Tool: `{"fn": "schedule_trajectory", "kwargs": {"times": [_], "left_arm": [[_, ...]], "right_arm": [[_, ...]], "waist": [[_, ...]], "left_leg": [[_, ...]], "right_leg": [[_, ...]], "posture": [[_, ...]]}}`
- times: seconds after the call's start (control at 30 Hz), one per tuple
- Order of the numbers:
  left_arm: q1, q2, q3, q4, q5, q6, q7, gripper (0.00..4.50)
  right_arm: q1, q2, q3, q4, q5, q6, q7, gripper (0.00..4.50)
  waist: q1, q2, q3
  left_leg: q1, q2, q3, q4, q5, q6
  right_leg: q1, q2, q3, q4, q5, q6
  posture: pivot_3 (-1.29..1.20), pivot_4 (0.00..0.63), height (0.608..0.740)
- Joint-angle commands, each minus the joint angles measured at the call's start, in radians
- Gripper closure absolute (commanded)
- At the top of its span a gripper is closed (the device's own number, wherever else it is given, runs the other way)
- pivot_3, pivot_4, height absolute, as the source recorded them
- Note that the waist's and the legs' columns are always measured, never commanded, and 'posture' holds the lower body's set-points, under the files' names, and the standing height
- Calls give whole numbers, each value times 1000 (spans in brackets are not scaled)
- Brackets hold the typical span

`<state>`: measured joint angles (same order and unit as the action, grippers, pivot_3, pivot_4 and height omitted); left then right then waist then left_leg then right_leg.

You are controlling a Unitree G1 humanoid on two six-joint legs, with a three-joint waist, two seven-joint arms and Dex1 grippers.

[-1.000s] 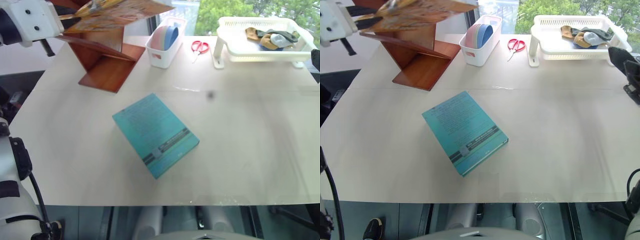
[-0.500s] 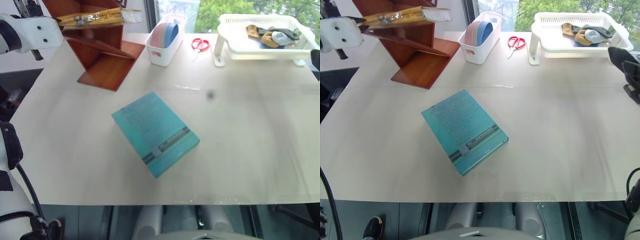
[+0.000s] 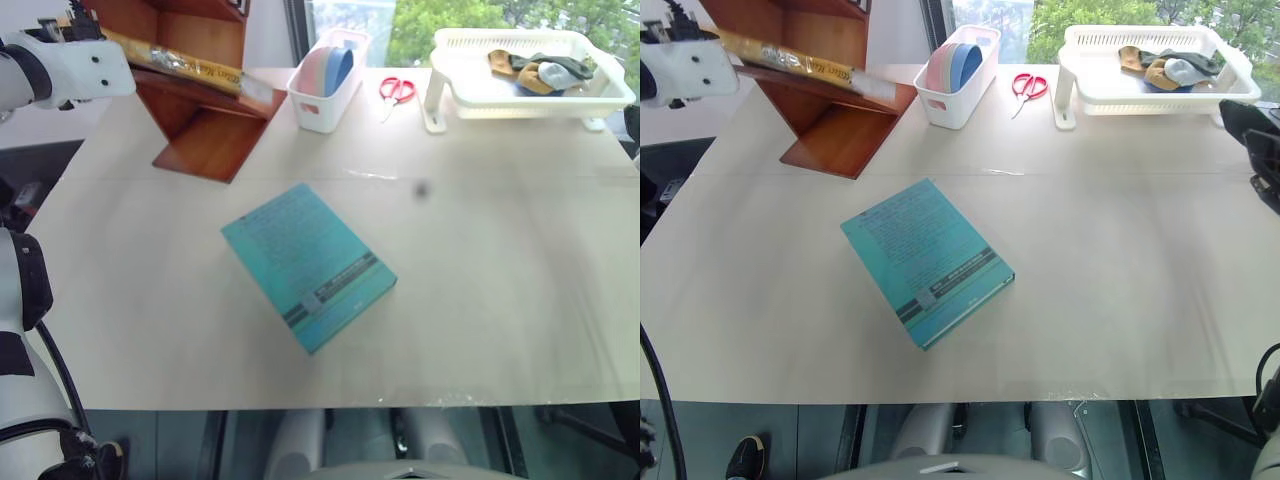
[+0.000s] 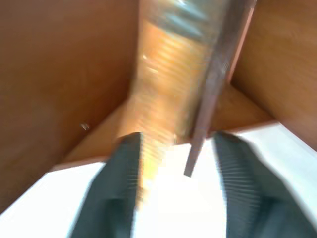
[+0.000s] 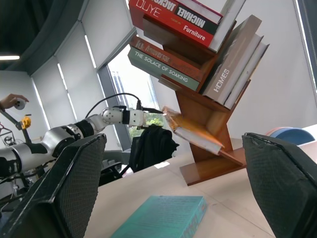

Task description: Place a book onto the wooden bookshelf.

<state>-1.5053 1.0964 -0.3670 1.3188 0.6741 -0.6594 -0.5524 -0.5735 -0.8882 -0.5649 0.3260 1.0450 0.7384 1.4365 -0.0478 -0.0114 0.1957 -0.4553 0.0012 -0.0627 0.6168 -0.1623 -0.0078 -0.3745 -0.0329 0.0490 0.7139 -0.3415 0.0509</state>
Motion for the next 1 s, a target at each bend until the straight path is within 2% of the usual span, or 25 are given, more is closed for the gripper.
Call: {"fn": "schedule_trajectory", "kwargs": {"times": [0.03,0.23,0.47,0.57,0.63,0.7,0.73,0.83,0.93,1.0], "left_arm": [[-27,38,-1,3,12,34,39,41],[-13,68,32,4,-19,35,38,41],[51,80,149,-22,-183,-33,-116,41],[103,50,269,-51,-357,-68,-255,41],[180,1,387,-110,-551,-58,-423,41],[326,-65,492,-266,-759,43,-568,41],[456,-98,532,-424,-865,128,-602,41],[741,-184,629,-816,-1066,365,-543,41],[930,-298,619,-1119,-1138,538,-412,41],[984,-400,578,-1233,-1130,600,-314,41]], "right_arm": [[-1,-11,-36,-34,14,-10,-2,0],[-5,-6,-31,-35,11,-15,-5,0],[1,-5,-32,-40,10,-15,-10,0],[8,-8,-36,-45,10,-14,-10,0],[13,-12,-41,-54,15,-9,-15,0],[26,-23,-56,-68,29,7,-17,0],[34,-31,-66,-76,40,21,-19,0],[56,-49,-81,-88,52,46,-21,0],[60,-62,-87,-87,62,65,-15,0],[56,-67,-86,-87,70,74,-13,0]], "waist": [[1,0,0],[1,0,0],[3,0,0],[3,0,0],[4,0,0],[7,2,-1],[6,4,-2],[3,5,-3],[1,4,-3],[7,4,-3]], "left_leg": [[0,0,0,0,0,0],[0,0,0,0,0,0],[0,0,0,1,0,0],[0,0,0,1,0,0],[0,1,0,2,0,0],[0,1,0,3,0,0],[0,1,0,3,0,0],[3,2,0,3,0,0],[2,4,-2,7,0,0],[3,3,-1,10,0,0]], "right_leg": [[0,0,0,0,0,0],[0,0,0,0,0,0],[0,0,0,1,0,0],[0,0,0,1,0,0],[0,0,0,2,0,0],[0,-1,-1,3,0,0],[1,-1,-1,3,0,0],[2,-2,3,4,0,0],[1,-1,3,6,0,-1],[3,-1,3,9,0,0]], "posture": [[0,150,740],[0,150,740],[0,150,740],[0,150,740],[0,150,740],[0,150,740],[0,150,740],[0,150,740],[0,150,740],[0,150,740]]}}
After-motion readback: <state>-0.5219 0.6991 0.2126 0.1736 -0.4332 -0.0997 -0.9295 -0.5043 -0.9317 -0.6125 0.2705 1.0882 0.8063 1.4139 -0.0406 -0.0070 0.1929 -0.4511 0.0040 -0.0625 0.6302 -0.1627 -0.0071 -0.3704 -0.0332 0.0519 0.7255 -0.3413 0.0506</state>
